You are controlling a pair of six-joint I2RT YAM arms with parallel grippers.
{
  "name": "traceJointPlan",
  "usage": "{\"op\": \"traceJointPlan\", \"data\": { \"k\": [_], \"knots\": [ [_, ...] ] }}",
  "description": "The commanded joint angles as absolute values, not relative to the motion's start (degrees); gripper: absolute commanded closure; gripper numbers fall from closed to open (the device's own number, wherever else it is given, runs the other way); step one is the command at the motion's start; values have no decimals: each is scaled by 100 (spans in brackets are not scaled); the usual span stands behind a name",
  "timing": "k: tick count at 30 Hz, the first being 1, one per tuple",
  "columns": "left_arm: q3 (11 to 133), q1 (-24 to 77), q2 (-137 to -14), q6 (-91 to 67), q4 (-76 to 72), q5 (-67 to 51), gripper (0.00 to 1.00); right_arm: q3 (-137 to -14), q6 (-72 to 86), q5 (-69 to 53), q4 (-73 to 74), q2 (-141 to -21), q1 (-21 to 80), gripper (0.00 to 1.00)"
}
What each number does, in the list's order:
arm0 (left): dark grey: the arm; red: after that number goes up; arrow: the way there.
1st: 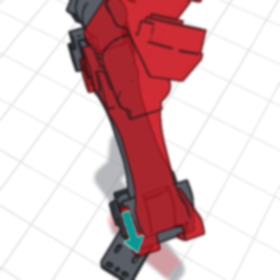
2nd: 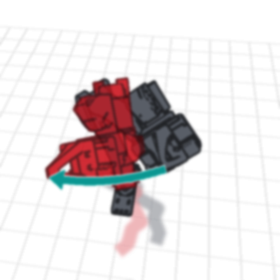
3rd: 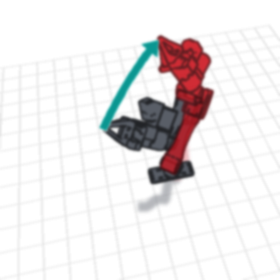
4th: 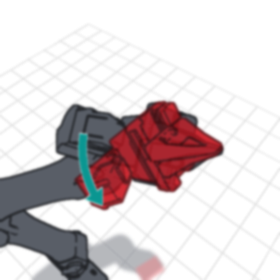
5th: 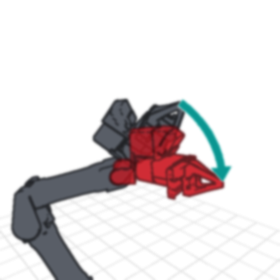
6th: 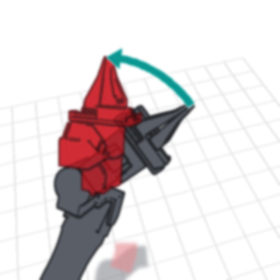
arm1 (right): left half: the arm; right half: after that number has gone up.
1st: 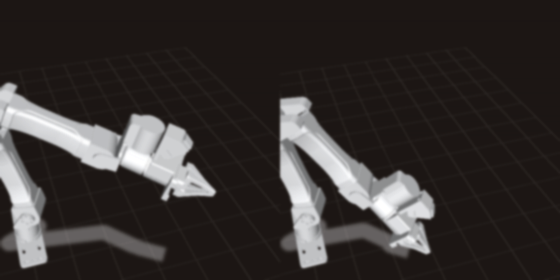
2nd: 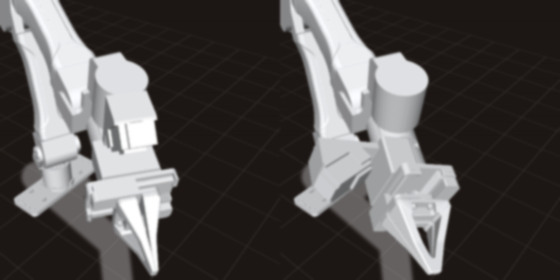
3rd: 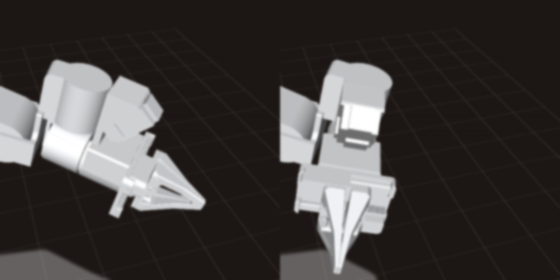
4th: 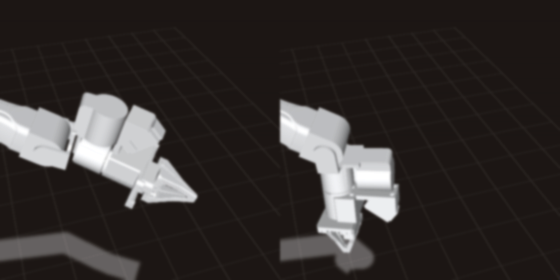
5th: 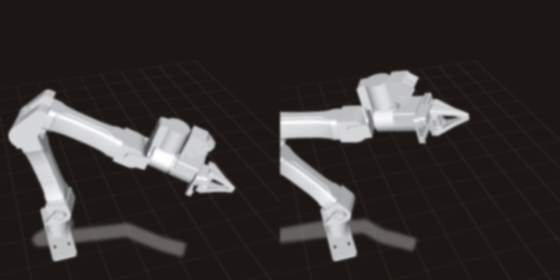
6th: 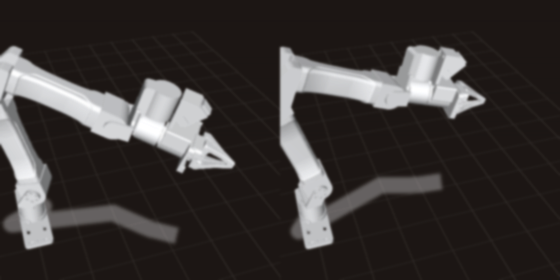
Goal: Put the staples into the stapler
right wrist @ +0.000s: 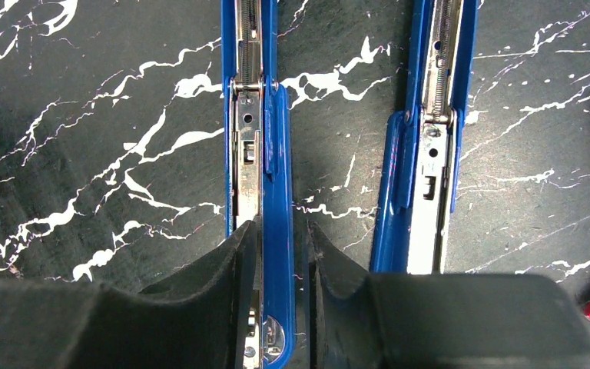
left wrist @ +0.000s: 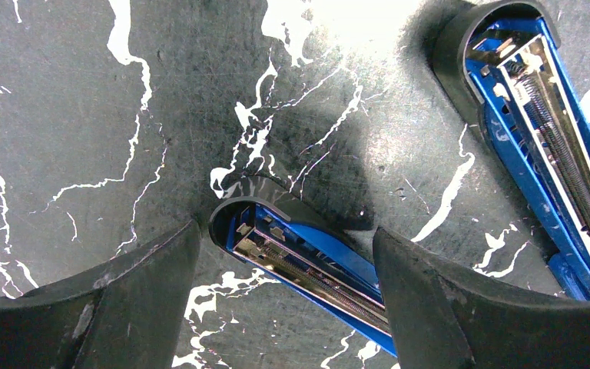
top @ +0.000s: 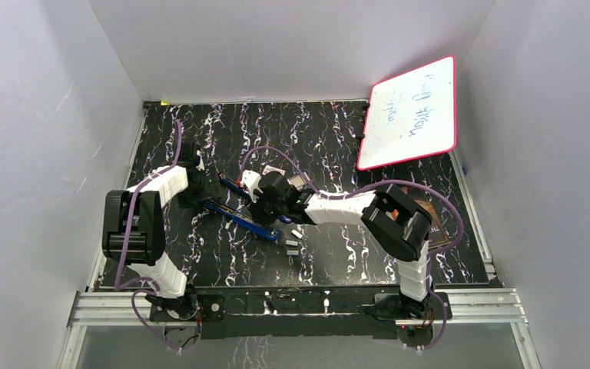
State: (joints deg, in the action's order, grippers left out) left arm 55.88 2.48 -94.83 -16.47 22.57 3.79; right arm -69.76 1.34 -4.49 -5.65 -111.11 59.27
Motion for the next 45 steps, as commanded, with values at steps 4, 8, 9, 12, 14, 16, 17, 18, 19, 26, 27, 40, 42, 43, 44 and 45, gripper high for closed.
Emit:
{"op": "traceJointPlan", "data": {
  "k": [4,8,9,12,14,16,17,18,19,26,27,40,42,43,44,45],
  "knots": [
    [5748,258,-9479,-1608,2426,286,19,-6987,-48,-380,-213,-11040,5939,65],
    [5748,260,-9475,-1608,2426,290,19,-6891,-128,-456,-35,-10921,5945,65],
    [5749,260,-9481,-1604,2426,294,19,-6864,-169,-466,32,-10883,5942,65],
    [5755,255,-9475,-1600,2428,299,19,-6776,-289,-496,180,-10767,5950,65],
    [5749,256,-9470,-1600,2426,299,19,-6723,-368,-506,288,-10692,5949,65],
    [5748,257,-9467,-1600,2426,307,19,-6694,-405,-516,380,-10627,5950,65],
    [5748,258,-9466,-1600,2426,308,19,-6662,-420,-516,398,-10599,5957,65],
    [5748,255,-9466,-1600,2426,312,19,-6636,-428,-515,422,-10565,5959,65],
    [5748,262,-9470,-1600,2426,316,19,-6617,-423,-513,446,-10526,5956,64],
    [5748,261,-9467,-1604,2426,317,19,-6512,-394,-523,398,-10306,5967,64],
    [5748,256,-9466,-1596,2426,320,19,-6530,-373,-527,355,-10269,5963,64],
    [5748,262,-9457,-1591,2424,322,19,-6896,-113,-598,-653,-10180,5964,63],
    [5749,256,-9458,-1591,2426,326,19,-6971,-115,-602,-732,-10363,5956,63],
    [5748,256,-9457,-1591,2429,326,19,-7023,-122,-628,-745,-10445,5962,63],
    [5746,261,-9461,-1591,2422,325,19,-7076,-123,-659,-747,-10530,5966,63],
    [5748,263,-9465,-1591,2421,325,19,-7124,-123,-690,-747,-10614,5961,63]
  ]
}}
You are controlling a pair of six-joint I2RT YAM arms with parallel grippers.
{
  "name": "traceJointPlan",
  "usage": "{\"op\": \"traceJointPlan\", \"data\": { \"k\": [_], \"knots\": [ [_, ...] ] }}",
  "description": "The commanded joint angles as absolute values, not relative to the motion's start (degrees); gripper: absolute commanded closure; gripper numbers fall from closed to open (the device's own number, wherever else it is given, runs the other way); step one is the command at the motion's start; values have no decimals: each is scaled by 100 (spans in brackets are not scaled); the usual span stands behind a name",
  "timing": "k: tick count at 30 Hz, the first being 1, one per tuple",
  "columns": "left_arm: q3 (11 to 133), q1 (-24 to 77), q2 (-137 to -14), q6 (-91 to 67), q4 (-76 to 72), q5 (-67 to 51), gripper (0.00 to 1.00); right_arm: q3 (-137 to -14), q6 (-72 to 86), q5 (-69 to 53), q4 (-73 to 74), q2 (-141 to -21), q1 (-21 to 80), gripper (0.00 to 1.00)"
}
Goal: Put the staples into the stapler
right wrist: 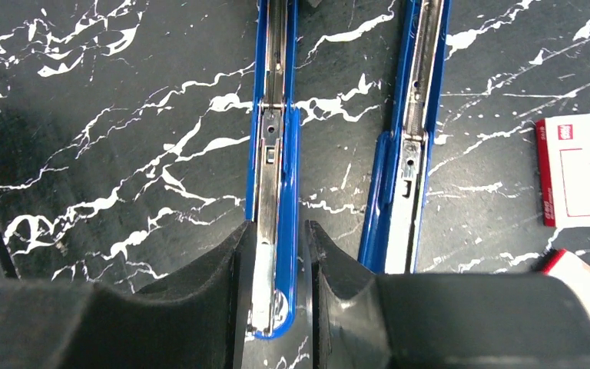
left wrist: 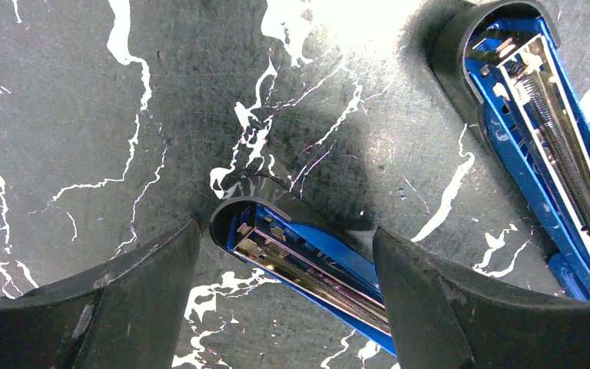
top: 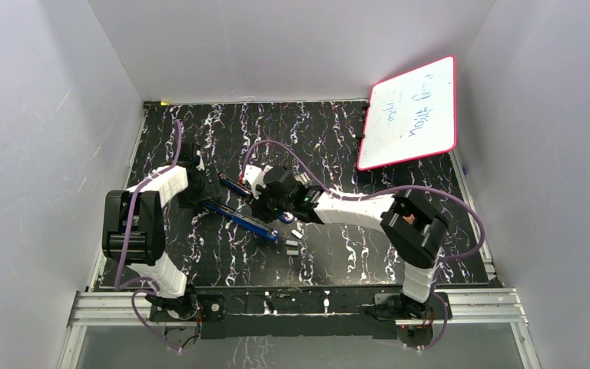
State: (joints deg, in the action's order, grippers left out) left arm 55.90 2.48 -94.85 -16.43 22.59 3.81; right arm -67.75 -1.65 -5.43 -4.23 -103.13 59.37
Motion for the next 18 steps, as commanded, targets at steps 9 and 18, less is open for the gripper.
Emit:
{"op": "traceJointPlan", "data": {
  "k": [9,18],
  "knots": [
    [5749,262,-9481,-1594,2426,308,19,-7216,-114,-808,-773,-10970,5961,63],
    [5752,263,-9470,-1591,2426,312,19,-7169,-99,-729,-624,-11116,5965,63]
  ]
}}
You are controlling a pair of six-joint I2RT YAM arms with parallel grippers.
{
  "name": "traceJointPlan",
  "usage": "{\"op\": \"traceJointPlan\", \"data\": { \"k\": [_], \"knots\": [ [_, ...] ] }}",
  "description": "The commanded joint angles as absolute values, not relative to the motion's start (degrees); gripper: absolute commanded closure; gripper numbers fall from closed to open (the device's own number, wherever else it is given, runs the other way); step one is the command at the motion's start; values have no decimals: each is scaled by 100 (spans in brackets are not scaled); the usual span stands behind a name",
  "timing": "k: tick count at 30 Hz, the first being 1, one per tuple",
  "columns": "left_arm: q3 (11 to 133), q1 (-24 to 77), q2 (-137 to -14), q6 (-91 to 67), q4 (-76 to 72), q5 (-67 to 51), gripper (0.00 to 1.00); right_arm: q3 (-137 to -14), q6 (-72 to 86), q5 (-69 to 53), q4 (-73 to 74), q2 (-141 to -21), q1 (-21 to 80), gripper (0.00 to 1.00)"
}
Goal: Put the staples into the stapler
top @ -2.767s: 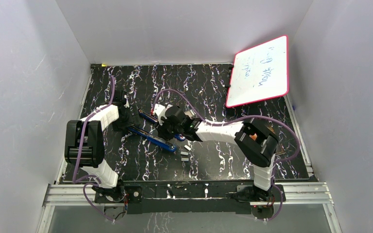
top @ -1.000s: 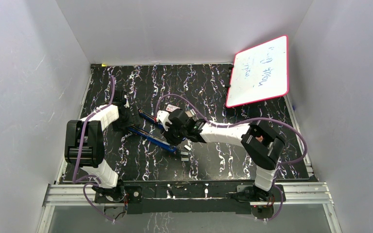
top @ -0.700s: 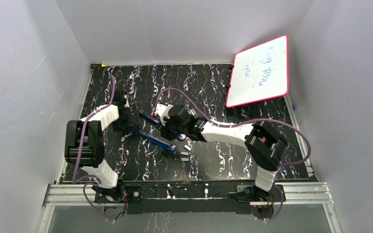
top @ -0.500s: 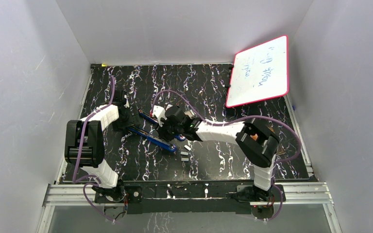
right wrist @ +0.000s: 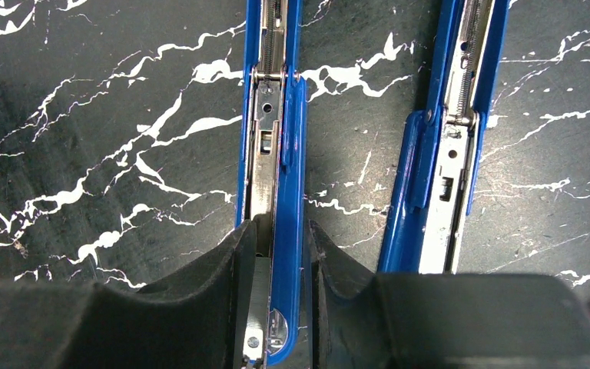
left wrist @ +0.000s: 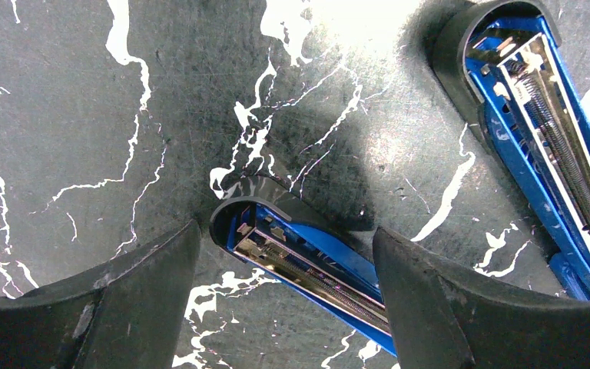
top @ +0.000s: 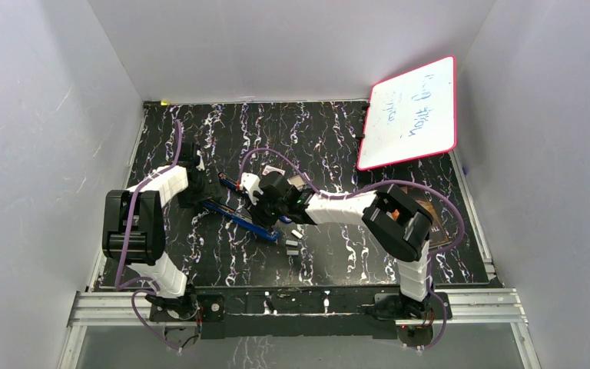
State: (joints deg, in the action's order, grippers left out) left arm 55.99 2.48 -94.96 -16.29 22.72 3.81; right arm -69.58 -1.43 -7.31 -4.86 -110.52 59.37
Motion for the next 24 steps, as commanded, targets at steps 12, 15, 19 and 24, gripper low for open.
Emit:
{"op": "traceJointPlan", "data": {
  "k": [12,15,19,24],
  "knots": [
    [5777,259,-9492,-1591,2426,290,19,-6952,-411,-342,2,-10960,5972,64],
    [5774,261,-9494,-1591,2426,299,19,-6843,-458,-308,133,-10792,5985,64],
    [5774,255,-9497,-1591,2426,299,19,-6717,-482,-349,238,-10556,5985,64],
    [5766,261,-9487,-1591,2426,325,19,-6641,-496,-438,320,-10337,5985,64]
  ]
}}
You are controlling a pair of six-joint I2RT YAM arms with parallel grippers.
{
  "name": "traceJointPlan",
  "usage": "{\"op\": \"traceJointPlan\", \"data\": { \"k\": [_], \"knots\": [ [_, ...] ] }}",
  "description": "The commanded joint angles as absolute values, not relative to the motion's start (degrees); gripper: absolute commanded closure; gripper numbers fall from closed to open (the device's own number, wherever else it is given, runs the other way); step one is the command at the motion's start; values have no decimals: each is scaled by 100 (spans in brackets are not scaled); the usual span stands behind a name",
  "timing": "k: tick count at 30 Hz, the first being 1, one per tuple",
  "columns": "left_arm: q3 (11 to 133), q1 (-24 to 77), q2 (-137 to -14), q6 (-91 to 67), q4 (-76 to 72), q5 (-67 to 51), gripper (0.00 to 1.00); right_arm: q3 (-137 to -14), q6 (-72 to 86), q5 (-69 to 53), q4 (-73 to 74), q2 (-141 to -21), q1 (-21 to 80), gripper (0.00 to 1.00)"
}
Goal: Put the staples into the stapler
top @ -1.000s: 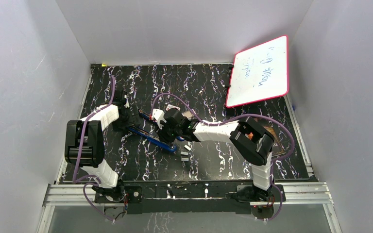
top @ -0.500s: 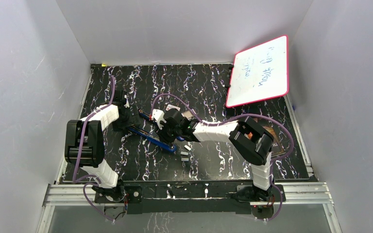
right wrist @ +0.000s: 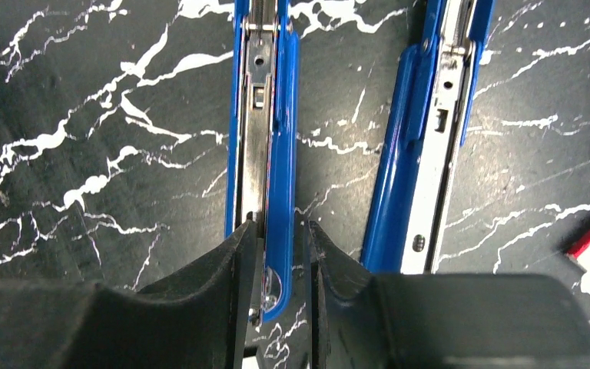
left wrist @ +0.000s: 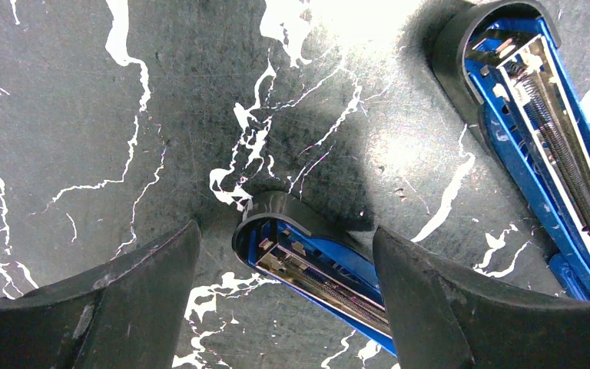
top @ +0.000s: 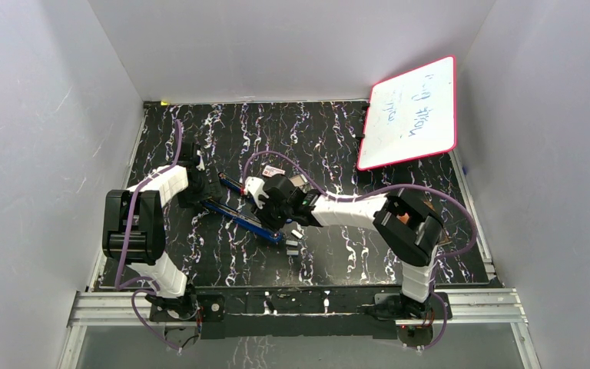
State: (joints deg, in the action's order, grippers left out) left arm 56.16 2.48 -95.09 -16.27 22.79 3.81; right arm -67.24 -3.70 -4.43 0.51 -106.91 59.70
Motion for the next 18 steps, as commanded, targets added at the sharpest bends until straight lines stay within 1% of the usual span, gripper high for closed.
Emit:
{"op": "traceJointPlan", "data": {
  "k": [1,7,12,18],
  "knots": [
    [5766,257,-9484,-1591,2426,321,19,-6630,-496,-429,329,-10311,5983,64],
    [5767,260,-9486,-1591,2425,334,19,-6601,-482,-408,326,-10180,5985,64],
    [5770,264,-9476,-1591,2421,342,19,-6535,-305,-466,-180,-9766,5981,64],
    [5748,262,-9409,-1591,2395,360,19,-5677,-403,-527,-874,-8991,5984,62]
  ]
}}
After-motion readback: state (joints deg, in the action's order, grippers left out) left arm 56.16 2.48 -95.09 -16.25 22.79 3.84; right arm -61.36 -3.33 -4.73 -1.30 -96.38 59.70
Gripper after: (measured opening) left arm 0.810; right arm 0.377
